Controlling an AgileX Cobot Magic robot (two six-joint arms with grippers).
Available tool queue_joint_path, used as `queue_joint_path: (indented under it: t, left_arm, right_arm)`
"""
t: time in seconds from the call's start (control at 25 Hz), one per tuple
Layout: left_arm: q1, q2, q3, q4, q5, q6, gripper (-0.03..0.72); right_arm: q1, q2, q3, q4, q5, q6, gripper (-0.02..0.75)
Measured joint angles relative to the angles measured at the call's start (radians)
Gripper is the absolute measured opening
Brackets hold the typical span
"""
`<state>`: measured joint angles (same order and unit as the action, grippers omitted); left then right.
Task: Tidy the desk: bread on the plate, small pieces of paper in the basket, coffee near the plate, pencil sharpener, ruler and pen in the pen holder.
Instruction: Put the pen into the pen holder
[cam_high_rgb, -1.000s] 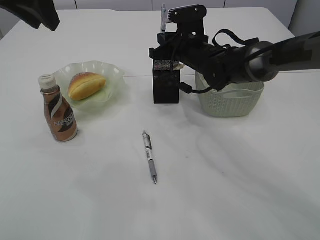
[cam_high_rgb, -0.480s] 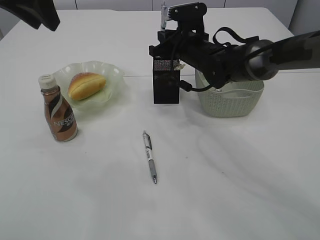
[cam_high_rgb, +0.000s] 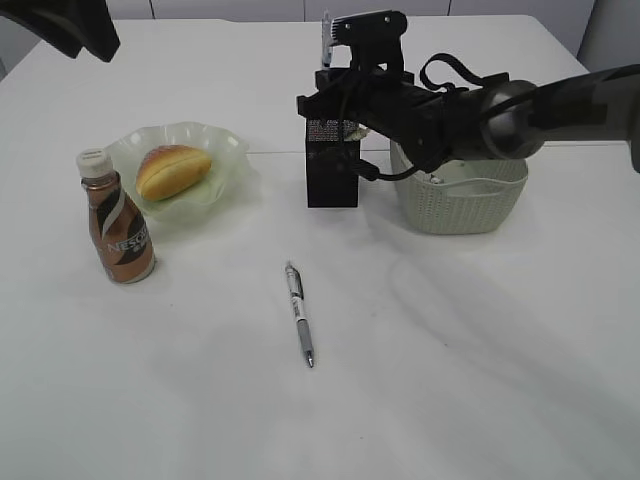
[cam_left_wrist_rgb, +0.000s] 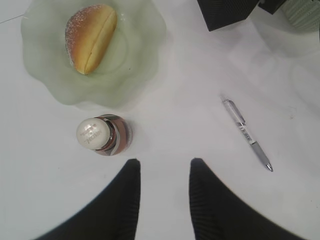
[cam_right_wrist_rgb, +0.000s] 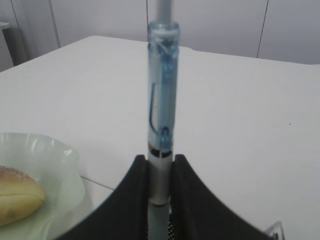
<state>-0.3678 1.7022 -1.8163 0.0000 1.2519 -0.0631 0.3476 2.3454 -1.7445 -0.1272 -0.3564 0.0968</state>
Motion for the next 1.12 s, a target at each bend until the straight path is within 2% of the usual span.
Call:
queue_joint_path:
  t: [0.56,1.12]
  left_arm:
    - [0.0,0.009,0.0,0.0,0.0,0.0,0.237]
    - [0.0,0.019,0.0,0.0,0.0,0.0,0.237]
  right_arm:
    - [0.0,0.012,-0.06,0.005,0.142,-0.002,0.11]
    - [0.0,0.012,-0.097,0.007,0.193,-0.002,0.111]
